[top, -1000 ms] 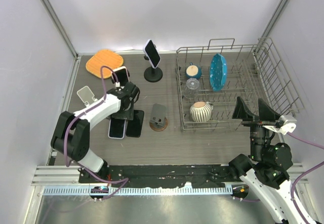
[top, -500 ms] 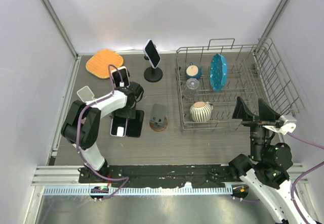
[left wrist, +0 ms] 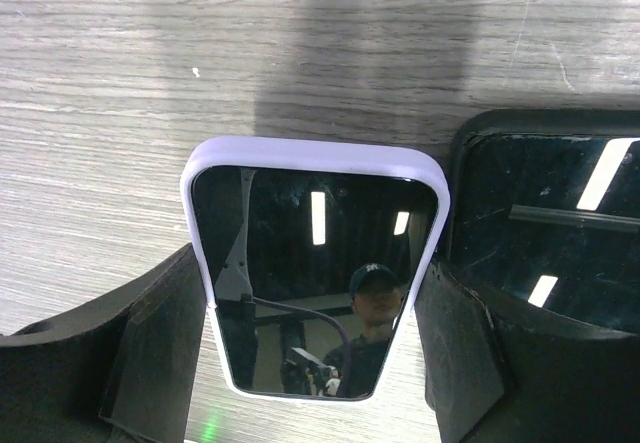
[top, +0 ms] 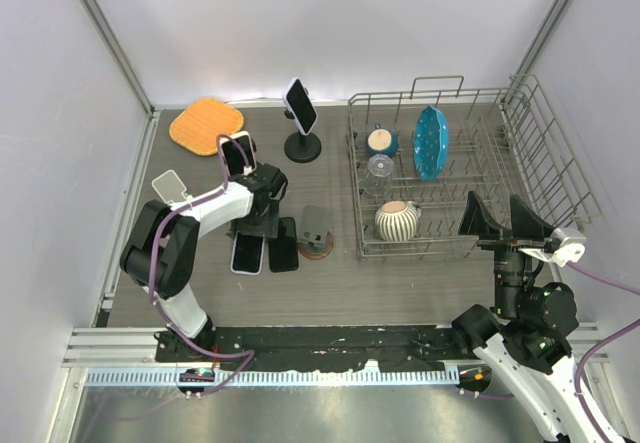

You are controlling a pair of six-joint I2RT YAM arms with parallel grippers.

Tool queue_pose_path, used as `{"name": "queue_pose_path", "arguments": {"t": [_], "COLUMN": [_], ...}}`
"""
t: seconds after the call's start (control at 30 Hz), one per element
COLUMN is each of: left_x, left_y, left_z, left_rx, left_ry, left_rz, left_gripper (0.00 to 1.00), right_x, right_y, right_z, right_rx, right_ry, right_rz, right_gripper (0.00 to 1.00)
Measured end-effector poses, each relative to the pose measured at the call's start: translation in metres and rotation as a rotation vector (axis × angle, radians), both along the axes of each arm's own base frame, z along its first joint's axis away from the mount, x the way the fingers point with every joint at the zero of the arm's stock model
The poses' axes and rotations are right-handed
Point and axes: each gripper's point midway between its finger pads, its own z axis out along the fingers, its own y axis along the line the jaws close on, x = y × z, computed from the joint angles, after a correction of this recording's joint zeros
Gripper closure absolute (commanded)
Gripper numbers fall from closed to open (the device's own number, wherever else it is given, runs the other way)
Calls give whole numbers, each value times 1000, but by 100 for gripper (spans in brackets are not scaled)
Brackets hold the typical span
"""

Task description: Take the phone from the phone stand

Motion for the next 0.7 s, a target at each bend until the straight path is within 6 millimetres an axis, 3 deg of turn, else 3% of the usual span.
{"name": "queue_pose_path", "arguments": {"t": [0.13,0.7], "left_x": [-1,-5], "left_y": [-3,-4], "left_z": [-1,-1], "left_rx": [-20,-53], "left_ry": [-5,-39], "left_rz": [36,127], "left_gripper": [86,32], "right_x": [0,0], "right_y": [0,0], "right_z": [0,0], "right_rx": [0,0], "right_ry": [0,0], "right_rz": [0,0], "right_gripper": [3,2]}}
